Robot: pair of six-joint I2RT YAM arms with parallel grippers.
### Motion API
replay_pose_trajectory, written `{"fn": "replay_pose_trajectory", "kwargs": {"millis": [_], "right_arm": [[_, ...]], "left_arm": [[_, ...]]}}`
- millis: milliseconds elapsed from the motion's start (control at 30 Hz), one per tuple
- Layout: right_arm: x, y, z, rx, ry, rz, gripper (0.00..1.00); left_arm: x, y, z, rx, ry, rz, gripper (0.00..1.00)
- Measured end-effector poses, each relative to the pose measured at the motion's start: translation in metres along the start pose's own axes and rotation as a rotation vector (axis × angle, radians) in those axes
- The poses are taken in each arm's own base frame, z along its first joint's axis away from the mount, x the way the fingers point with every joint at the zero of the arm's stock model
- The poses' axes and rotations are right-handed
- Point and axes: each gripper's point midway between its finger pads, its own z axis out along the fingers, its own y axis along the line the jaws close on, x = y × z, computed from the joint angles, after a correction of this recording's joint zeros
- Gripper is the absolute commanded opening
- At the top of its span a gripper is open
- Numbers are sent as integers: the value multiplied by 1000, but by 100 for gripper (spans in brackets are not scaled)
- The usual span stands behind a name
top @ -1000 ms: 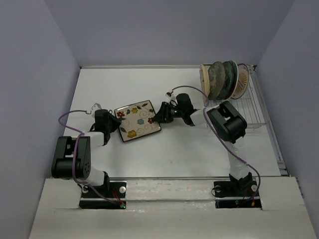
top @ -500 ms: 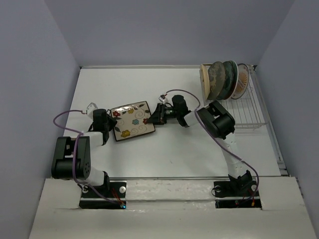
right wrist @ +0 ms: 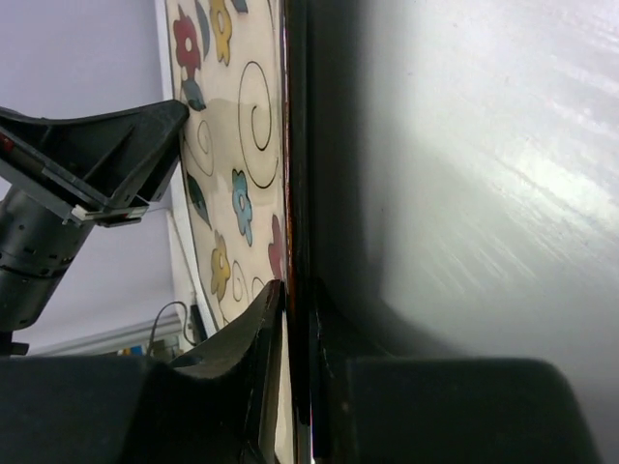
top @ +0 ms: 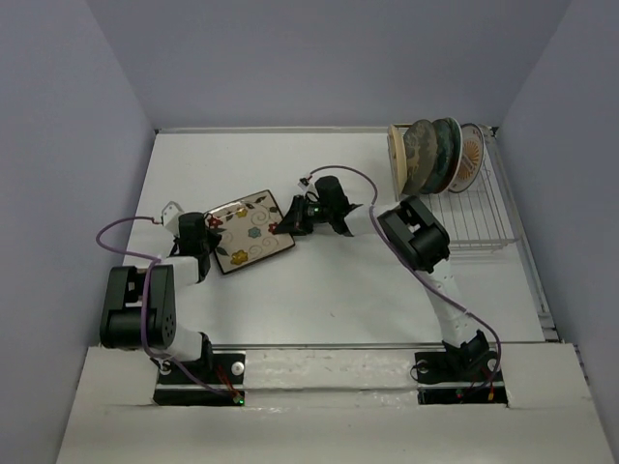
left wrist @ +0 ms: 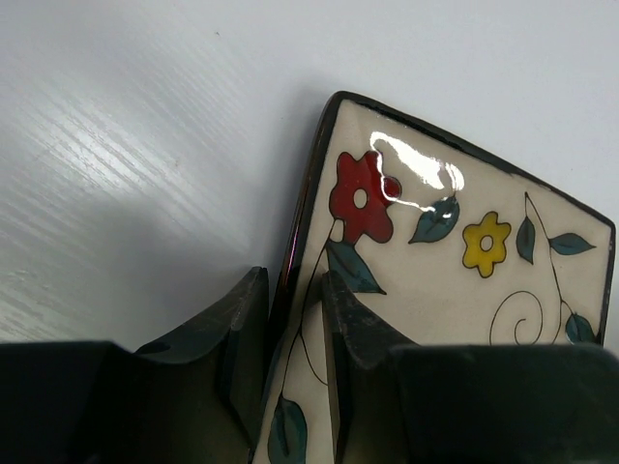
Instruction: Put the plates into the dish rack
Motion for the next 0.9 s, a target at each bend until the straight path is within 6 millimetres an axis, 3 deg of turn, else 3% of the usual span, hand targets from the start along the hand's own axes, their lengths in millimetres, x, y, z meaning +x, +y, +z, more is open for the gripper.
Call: {"fn": "replay_pose_trajectory", "kwargs": {"millis": [133,200,233,300,333,400,567,733,833,900], "right_arm": [[4,1,-4,54,-14,-17,7],[10,6,-9,79,-20,-25,7],[13,10,-12,85,-22,-27,7],[21,21,-22,99,-38,-38,7],[21,27,-24,97,-46,-46,7],[21,39,-31,97,-73,-69,7],[10,92,-64,63,-169,-130,7],[-24,164,-116,-28,-328,-218,7],[-47,188,-151,-60,-421,-253,7],[-61,188,-178,-44,-475,-252,7]], "left_arm": [[4,3,-6,5,11,-9,22],[8,5,-12,9,26,-9,34],[10,6,-17,9,37,-10,49],[12,5,-28,24,55,-19,68],[11,3,-33,32,58,-10,68],[3,-16,-51,111,48,-19,81],[-31,-59,-100,295,-20,-33,93],[-85,-117,-172,524,-114,7,99],[-107,-144,-214,662,-165,49,99],[-110,-150,-224,701,-172,71,99]]}}
